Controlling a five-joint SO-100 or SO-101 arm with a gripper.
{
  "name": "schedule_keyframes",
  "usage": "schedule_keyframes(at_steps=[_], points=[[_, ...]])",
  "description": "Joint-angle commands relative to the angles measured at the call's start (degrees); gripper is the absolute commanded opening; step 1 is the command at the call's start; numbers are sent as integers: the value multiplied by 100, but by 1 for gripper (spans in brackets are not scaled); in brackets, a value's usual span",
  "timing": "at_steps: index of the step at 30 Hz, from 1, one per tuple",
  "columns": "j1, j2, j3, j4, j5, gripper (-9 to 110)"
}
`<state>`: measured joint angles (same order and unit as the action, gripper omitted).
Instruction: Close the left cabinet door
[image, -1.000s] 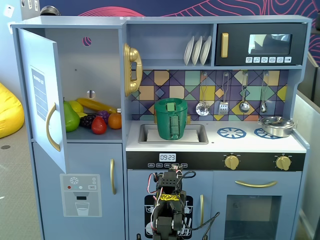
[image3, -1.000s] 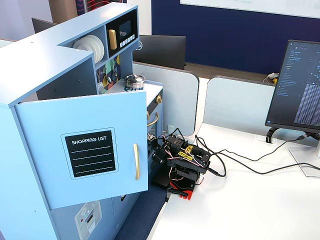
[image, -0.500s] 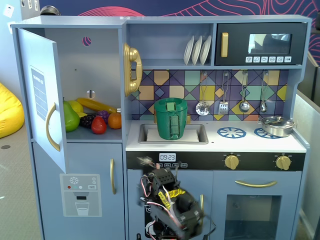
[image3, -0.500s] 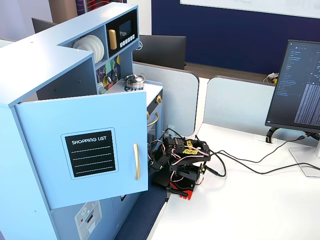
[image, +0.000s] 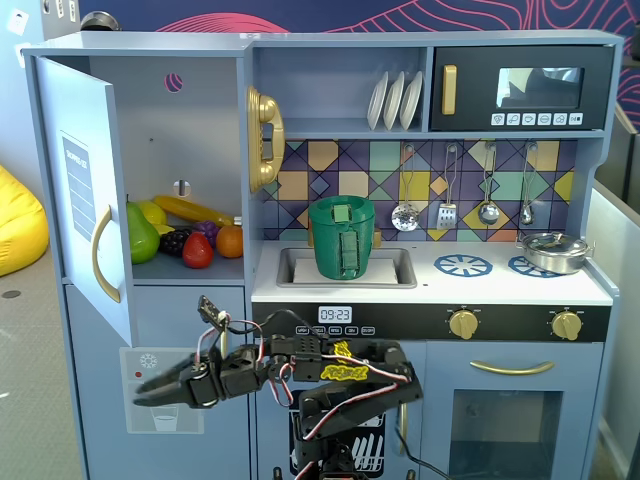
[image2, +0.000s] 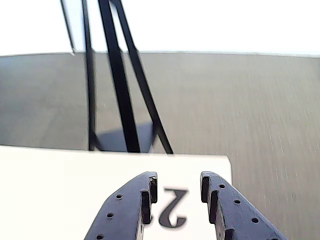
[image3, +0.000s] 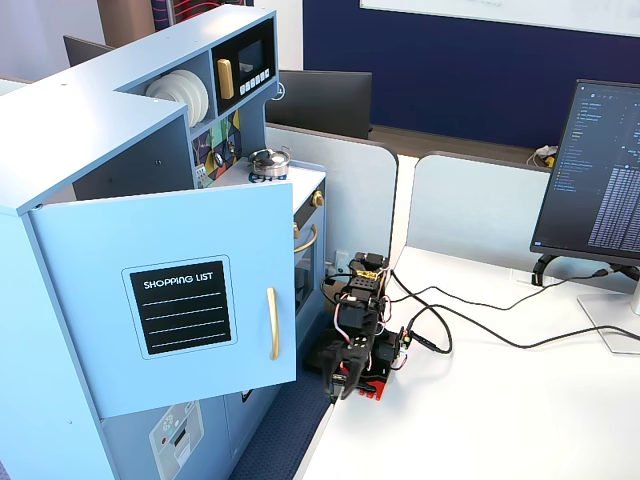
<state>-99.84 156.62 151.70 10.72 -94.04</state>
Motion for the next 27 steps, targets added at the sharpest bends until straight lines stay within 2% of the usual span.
schedule_keyframes(at_steps=[1, 8, 16, 27], points=[[-325, -721, -756, -817, -519, 0], [-220, -2285, -2048, -1274, -1037, 0], [132, -4078, -4096, -1143, -1380, 0], [668, -4825, -5212, -791, -1477, 0]])
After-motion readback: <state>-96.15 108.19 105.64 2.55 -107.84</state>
